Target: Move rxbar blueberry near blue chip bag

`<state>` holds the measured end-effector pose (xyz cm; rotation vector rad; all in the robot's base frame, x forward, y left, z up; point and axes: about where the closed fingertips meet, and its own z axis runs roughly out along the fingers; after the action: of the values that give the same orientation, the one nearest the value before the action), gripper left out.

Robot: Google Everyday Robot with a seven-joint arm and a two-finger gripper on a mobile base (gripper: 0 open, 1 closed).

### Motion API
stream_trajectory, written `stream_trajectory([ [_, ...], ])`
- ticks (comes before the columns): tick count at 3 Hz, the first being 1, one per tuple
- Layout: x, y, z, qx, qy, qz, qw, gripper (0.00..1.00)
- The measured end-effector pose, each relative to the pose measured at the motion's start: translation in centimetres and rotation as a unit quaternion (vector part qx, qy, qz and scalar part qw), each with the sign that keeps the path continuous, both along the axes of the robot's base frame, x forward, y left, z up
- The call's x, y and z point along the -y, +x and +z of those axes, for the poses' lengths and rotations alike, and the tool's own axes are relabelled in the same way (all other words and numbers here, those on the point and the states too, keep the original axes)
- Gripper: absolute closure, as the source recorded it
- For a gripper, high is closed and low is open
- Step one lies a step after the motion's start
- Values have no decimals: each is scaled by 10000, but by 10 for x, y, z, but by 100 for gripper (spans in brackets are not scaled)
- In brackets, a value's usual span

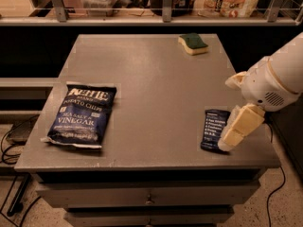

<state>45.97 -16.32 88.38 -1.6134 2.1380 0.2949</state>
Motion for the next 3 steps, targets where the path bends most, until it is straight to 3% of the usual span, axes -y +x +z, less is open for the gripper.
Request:
stream_trajectory([
  [2,-3,18,-57,-254,-116,-281,9992,0],
  [3,2,18,-72,-371,-201,-360,9985,18],
])
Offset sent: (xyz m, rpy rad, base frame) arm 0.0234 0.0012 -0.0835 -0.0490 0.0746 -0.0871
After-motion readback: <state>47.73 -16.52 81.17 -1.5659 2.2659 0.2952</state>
